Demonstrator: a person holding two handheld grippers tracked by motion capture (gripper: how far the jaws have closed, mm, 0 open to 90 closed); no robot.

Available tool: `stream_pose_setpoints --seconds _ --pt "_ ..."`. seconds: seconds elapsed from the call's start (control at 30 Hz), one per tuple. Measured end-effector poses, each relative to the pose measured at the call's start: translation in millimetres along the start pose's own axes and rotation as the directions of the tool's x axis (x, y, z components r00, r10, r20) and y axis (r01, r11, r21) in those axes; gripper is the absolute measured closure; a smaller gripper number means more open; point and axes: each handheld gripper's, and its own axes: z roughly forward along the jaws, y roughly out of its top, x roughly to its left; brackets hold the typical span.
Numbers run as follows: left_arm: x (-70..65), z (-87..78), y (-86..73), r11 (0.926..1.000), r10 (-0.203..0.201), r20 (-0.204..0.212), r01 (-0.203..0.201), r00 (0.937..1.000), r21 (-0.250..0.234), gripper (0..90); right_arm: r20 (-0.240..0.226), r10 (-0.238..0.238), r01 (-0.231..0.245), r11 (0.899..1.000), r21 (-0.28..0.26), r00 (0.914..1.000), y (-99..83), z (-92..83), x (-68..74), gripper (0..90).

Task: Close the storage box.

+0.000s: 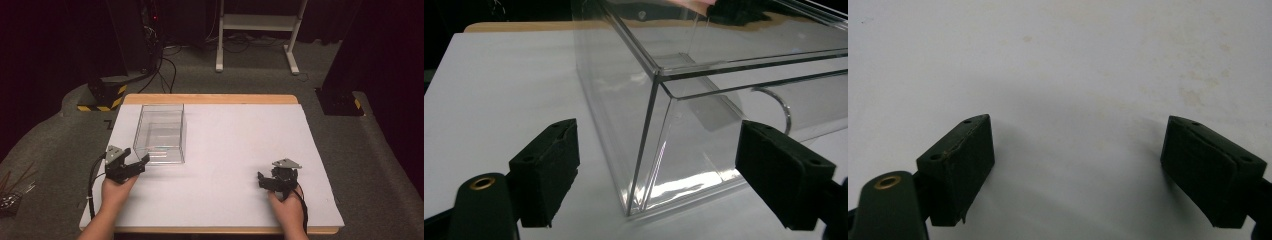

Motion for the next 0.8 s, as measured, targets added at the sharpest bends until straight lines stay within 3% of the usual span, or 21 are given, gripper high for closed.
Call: stream_pose_setpoints --seconds 0.63,0.8 --pt "7.0 23.8 6.4 0.9997 -0.008 -0.020 0.009 0.9998 0.024 20.3 0.000 -0.001 0.001 1.000 -0.001 1.0000 0.0 0.1 -0.1 13.8" --pt "3.1 27.8 3.1 0.9991 0.006 -0.025 -0.005 0.9997 0.042 20.0 0.000 -0.002 0.002 1.000 -0.001 1.0000 0.0 0.1 -0.1 13.8"
